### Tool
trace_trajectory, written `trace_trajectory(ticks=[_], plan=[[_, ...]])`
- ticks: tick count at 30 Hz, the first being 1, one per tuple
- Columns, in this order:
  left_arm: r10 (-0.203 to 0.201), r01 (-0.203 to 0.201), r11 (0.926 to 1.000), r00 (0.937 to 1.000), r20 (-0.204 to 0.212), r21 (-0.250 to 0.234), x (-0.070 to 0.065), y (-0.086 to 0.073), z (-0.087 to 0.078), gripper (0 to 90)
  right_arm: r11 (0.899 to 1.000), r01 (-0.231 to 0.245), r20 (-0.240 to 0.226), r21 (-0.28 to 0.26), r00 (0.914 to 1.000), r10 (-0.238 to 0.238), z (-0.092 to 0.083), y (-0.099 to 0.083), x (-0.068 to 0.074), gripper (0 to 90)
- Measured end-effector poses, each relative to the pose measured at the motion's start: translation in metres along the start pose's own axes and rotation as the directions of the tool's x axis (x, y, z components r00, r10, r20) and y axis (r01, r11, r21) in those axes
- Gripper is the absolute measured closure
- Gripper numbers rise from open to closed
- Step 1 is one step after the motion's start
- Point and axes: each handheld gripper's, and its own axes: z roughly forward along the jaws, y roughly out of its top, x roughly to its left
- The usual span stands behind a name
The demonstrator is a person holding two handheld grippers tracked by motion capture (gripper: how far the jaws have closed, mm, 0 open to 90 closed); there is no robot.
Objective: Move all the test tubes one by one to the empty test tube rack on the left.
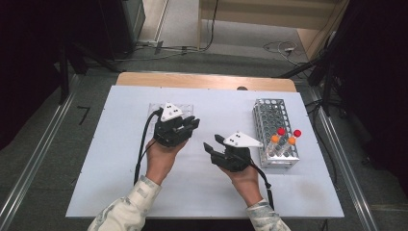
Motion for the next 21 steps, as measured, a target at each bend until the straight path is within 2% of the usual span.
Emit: trace_trajectory(ticks=[4,14,17,21], plan=[[-0.01,0.01,0.9999,0.9998,-0.014,-0.013,0.007,0.007,-0.001,77.4,1.0,-0.013,0.011,0.021,0.9999,0.013,-0.005,-0.009,-0.009,44.6],[-0.007,0.004,0.999,0.9977,-0.067,-0.044,0.019,0.027,-0.001,77.4,0.998,-0.022,0.029,0.055,0.9994,0.021,-0.008,-0.016,-0.011,33.0],[0.008,-0.013,0.9989,0.9951,-0.098,-0.046,0.021,0.033,0.002,77.4,0.998,-0.038,0.03,0.059,0.9989,0.037,-0.01,-0.016,-0.013,28.8],[-0.002,-0.002,0.9993,0.9932,-0.116,-0.039,0.027,0.036,0.01,77.4,0.996,-0.025,0.029,0.084,0.9993,0.023,-0.012,-0.018,-0.012,25.1]])
